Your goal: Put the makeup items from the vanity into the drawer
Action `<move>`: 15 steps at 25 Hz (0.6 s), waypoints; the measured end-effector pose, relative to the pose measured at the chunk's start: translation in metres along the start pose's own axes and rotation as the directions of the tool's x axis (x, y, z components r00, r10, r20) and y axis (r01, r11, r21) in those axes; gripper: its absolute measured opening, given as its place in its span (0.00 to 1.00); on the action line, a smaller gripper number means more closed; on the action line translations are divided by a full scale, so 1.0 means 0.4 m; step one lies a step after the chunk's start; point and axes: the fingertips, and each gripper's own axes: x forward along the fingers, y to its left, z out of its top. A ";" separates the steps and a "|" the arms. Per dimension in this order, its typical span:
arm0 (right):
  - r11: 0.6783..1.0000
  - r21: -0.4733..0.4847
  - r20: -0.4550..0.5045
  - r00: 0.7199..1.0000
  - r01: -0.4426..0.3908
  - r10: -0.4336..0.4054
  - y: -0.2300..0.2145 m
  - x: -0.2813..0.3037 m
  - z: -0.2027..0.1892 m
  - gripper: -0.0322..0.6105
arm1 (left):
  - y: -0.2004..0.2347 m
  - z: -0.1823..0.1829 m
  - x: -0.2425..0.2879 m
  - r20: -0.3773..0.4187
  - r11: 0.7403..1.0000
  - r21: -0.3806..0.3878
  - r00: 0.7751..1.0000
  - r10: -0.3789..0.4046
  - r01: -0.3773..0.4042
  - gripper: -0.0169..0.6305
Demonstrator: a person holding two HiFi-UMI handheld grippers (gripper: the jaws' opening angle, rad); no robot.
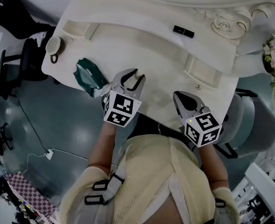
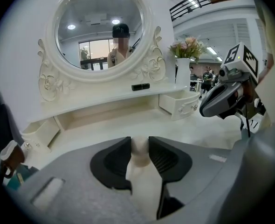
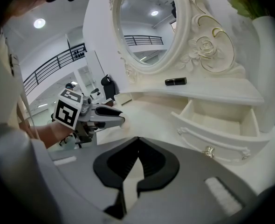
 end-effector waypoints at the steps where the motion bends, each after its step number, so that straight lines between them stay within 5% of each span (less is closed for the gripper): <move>1: 1.000 0.001 0.004 1.000 -0.002 0.002 -0.006 -0.007 0.002 0.05 | 0.000 0.013 -0.003 0.008 1.000 -0.004 1.000 0.007 -0.006 0.22; 9: 0.999 0.030 0.028 1.000 0.013 -0.014 -0.068 -0.084 -0.009 0.05 | -0.031 0.149 -0.029 0.102 1.000 -0.001 0.994 0.031 -0.032 0.21; 15: 0.999 0.036 0.054 0.998 0.039 -0.041 -0.102 -0.141 -0.017 0.05 | -0.097 0.269 -0.014 0.191 0.999 0.019 0.980 -0.047 0.044 0.21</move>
